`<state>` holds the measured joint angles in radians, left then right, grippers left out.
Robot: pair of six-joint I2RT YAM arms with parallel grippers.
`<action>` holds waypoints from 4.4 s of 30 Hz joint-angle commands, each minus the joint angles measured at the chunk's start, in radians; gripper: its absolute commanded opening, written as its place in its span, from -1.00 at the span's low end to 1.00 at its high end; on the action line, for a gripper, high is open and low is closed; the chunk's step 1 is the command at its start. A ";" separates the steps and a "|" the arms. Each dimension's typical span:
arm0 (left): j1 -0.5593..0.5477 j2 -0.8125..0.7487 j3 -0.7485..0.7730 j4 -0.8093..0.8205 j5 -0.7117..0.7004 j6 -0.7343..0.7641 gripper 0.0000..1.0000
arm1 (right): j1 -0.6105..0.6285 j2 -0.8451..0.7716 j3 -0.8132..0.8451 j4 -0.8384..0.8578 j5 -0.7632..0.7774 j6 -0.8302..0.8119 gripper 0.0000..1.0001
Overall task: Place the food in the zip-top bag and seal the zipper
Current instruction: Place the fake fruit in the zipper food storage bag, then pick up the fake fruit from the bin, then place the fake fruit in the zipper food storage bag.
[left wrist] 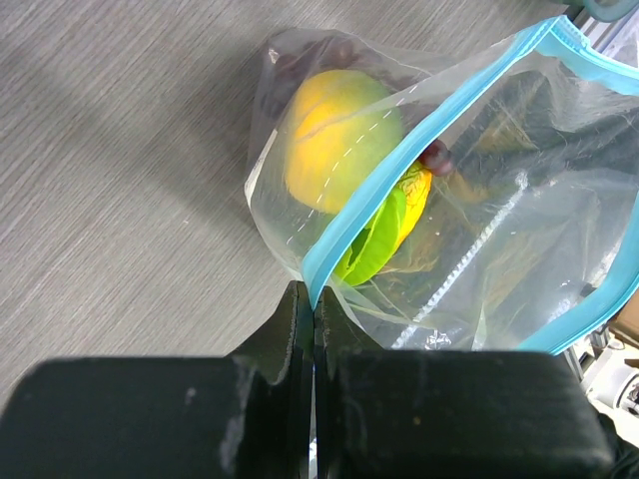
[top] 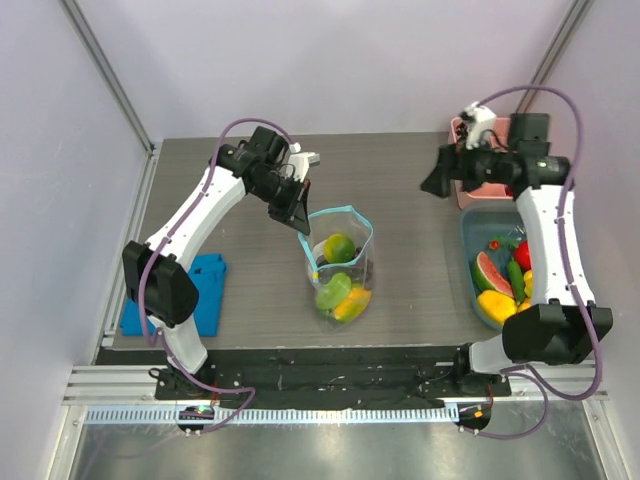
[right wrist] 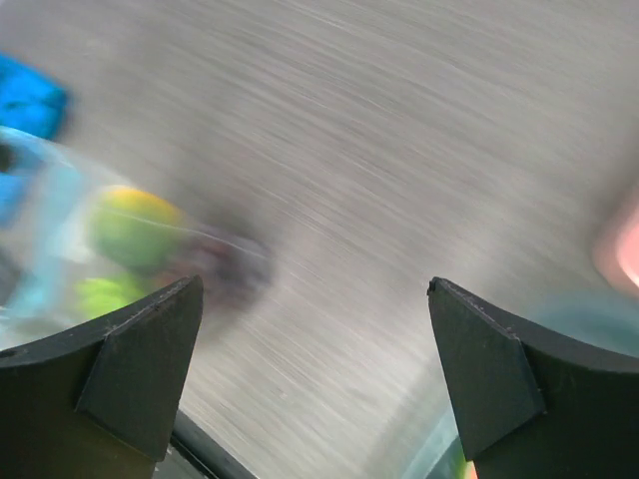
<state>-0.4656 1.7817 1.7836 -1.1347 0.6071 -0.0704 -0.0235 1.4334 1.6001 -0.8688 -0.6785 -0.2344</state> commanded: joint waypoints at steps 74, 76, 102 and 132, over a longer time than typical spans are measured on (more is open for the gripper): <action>-0.005 0.038 0.086 -0.082 0.034 0.061 -1.00 | -0.363 0.279 -0.214 -0.105 0.430 -0.362 -0.42; -0.005 0.036 0.086 -0.079 0.036 0.061 -1.00 | -0.362 0.246 -0.163 -0.152 0.389 -0.349 -0.51; -0.005 0.010 0.062 -0.033 0.080 0.024 -1.00 | 0.299 -0.226 -0.247 0.754 -0.106 0.644 -0.96; -0.005 -0.021 0.062 -0.011 0.083 0.015 -1.00 | 0.839 -0.307 -0.471 0.645 0.662 0.413 -0.71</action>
<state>-0.4675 1.8187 1.8328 -1.1706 0.6743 -0.0551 0.7635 1.1870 1.1236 -0.2073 -0.1173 0.4564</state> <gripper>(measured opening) 0.014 0.630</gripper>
